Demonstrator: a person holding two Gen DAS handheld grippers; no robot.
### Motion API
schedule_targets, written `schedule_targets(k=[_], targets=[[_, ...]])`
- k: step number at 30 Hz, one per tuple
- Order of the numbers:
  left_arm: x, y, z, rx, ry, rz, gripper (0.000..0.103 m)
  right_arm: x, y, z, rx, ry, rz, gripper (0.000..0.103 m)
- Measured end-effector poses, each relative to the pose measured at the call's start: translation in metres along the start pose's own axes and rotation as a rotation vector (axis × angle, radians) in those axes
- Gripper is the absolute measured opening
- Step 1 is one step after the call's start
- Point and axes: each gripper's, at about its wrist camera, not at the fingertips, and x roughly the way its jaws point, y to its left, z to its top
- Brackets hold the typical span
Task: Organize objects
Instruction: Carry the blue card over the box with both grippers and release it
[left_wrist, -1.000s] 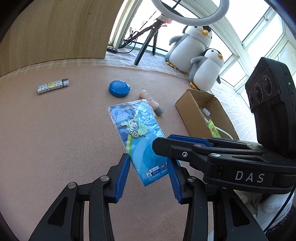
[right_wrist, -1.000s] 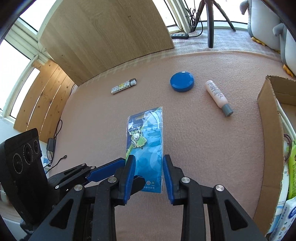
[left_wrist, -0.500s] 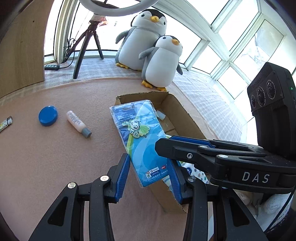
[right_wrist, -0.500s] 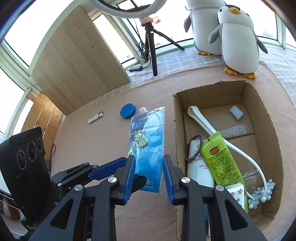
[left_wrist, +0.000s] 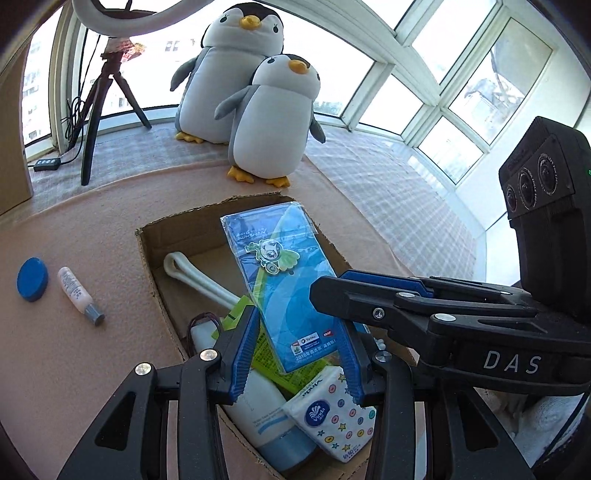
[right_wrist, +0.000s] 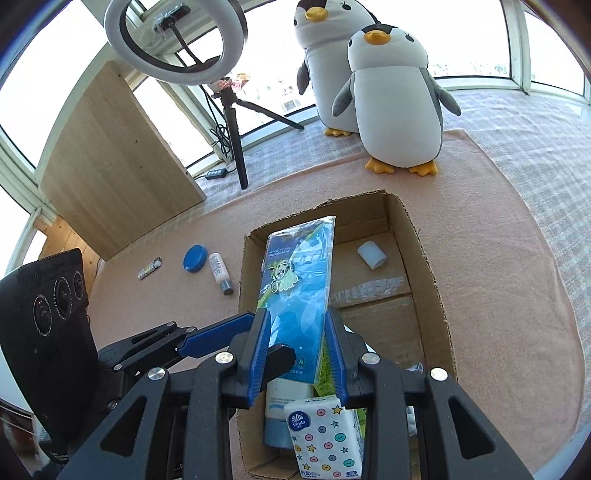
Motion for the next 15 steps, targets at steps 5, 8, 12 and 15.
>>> schedule_targets(k=[5,8,12,15], targets=[[0.002,0.003,-0.003,-0.013,0.015,0.029,0.050,0.001,-0.010,0.002,0.005,0.011,-0.010,0.031],[-0.001,0.008,-0.006,-0.015,0.017,0.036,0.051,0.002,-0.014,-0.002,0.018,0.012,-0.028,0.049],[-0.008,0.016,-0.012,-0.023,0.017,0.042,0.051,0.003,-0.012,-0.007,0.021,0.017,-0.024,0.049],[-0.015,0.022,-0.018,-0.031,0.017,0.046,0.050,0.004,-0.009,-0.011,0.025,0.021,-0.017,0.050]])
